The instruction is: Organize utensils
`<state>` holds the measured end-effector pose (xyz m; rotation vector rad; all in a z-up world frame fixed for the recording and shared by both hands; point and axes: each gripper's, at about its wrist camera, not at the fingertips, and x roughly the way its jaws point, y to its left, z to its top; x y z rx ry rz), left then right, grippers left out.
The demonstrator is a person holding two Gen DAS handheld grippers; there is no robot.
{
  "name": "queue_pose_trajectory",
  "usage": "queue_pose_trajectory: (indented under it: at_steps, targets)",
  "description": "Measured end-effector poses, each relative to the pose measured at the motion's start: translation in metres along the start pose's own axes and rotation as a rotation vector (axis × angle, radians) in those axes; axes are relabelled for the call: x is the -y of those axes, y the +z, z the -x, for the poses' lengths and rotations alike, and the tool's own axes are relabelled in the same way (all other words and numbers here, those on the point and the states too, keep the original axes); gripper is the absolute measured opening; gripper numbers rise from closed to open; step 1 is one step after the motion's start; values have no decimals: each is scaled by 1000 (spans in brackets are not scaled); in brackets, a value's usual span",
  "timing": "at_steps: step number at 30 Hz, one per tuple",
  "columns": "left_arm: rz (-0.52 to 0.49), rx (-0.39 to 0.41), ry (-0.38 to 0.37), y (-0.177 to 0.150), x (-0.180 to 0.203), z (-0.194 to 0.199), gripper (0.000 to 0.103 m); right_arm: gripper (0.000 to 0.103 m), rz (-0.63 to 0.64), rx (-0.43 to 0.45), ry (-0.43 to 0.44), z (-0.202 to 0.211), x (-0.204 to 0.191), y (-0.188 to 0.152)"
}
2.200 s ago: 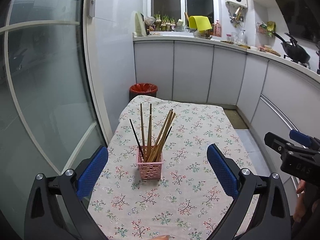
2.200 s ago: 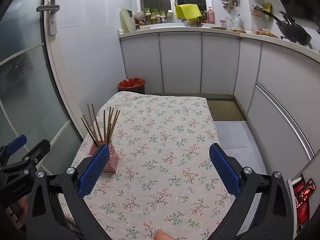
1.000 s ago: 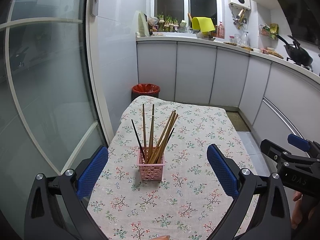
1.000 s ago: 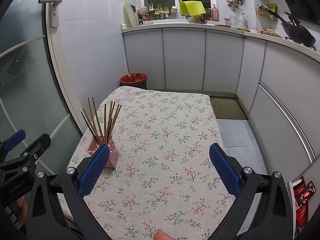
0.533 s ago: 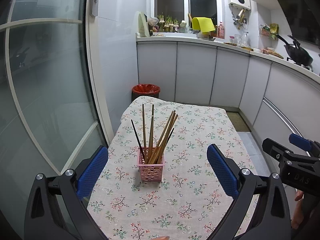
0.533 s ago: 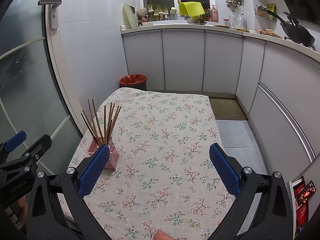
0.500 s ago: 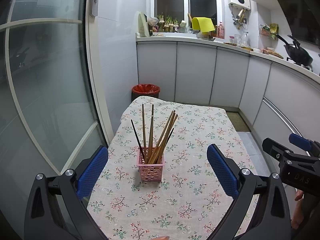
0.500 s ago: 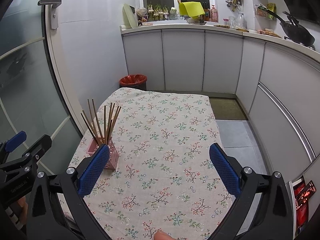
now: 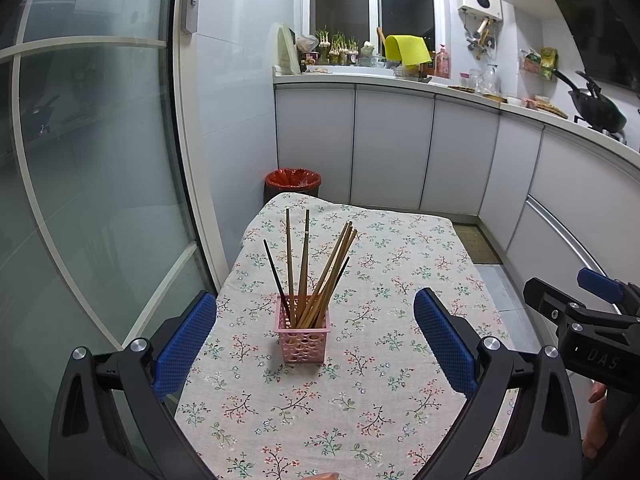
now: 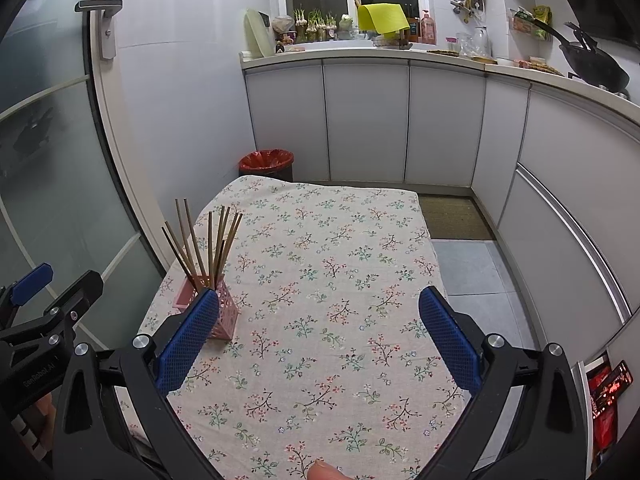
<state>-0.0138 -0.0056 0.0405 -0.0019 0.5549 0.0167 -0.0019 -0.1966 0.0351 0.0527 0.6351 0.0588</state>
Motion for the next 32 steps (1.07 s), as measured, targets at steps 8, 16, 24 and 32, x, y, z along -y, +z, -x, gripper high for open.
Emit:
queue_pose_trajectory:
  at_steps: [8,16,24,32]
  targets:
    - [5,-1,1,1,-2,-1,96,96,-1,-2,0,0,0,0]
    - [8,-6,-1,1,-2,-1,96,96,0,-3,3,-1,1,-2]
    - [5,-15,-11,1,-2,-4,96,96,1,-7,5,-2,0,-3]
    - [75,-53,-21,-27,-27,-89,96,96,-27,-14,-12,-15,7,3]
